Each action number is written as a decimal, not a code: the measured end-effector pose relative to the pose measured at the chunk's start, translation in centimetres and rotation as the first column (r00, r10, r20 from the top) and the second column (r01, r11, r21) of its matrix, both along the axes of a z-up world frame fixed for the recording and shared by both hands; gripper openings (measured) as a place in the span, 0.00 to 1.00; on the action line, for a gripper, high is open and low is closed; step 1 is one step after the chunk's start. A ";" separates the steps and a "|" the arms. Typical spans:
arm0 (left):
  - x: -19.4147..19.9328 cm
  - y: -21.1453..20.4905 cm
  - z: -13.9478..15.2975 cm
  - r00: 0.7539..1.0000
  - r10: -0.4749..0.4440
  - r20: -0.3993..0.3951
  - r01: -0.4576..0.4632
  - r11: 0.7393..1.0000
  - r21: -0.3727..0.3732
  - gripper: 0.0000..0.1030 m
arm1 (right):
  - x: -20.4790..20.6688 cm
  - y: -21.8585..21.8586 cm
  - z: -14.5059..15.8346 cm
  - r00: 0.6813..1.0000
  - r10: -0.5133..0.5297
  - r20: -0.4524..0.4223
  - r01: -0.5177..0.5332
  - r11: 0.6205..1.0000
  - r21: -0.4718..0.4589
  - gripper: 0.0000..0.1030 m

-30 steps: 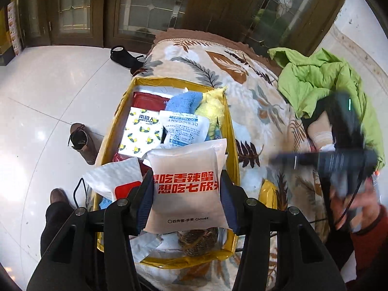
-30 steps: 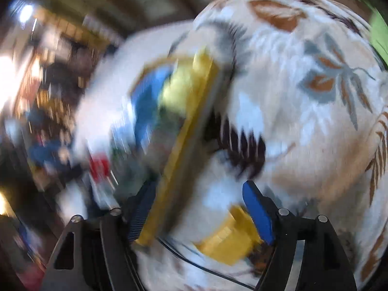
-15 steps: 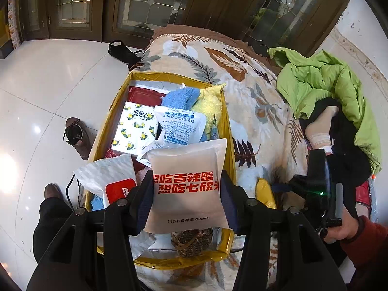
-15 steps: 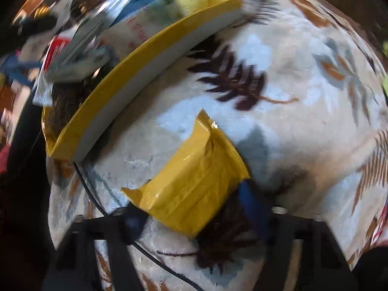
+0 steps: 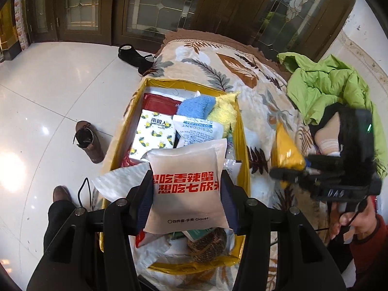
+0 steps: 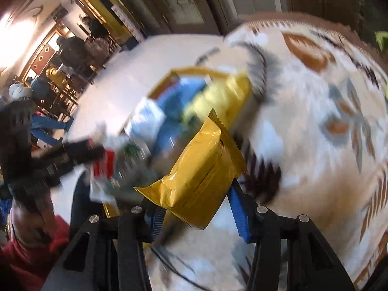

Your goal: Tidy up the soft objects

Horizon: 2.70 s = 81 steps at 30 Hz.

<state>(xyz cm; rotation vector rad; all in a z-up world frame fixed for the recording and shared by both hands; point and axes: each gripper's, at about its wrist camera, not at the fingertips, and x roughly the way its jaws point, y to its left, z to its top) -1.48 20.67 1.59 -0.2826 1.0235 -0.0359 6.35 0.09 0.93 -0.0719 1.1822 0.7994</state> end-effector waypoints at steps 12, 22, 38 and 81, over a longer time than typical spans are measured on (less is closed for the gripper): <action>1.9 -0.5 -2.0 0.999 -0.024 -0.044 0.026 0.998 0.058 0.48 | 2.4 11.6 -2.5 0.988 0.083 0.132 -0.053 0.975 -0.216 0.51; 2.1 -0.2 -2.6 0.999 0.006 -0.043 -0.001 0.995 0.100 0.56 | 1.0 11.7 -1.4 0.978 0.132 0.161 -0.089 0.964 -0.251 0.68; 0.2 -0.1 -0.3 0.998 0.062 0.017 -0.064 0.980 0.188 0.72 | 2.8 3.5 -0.5 0.981 -0.167 -0.098 0.178 0.977 0.115 0.78; -2.5 -1.9 2.2 0.975 0.154 0.161 -0.190 0.952 0.241 0.81 | -4.0 -0.1 -0.4 0.928 -0.364 0.082 0.363 0.931 0.027 0.90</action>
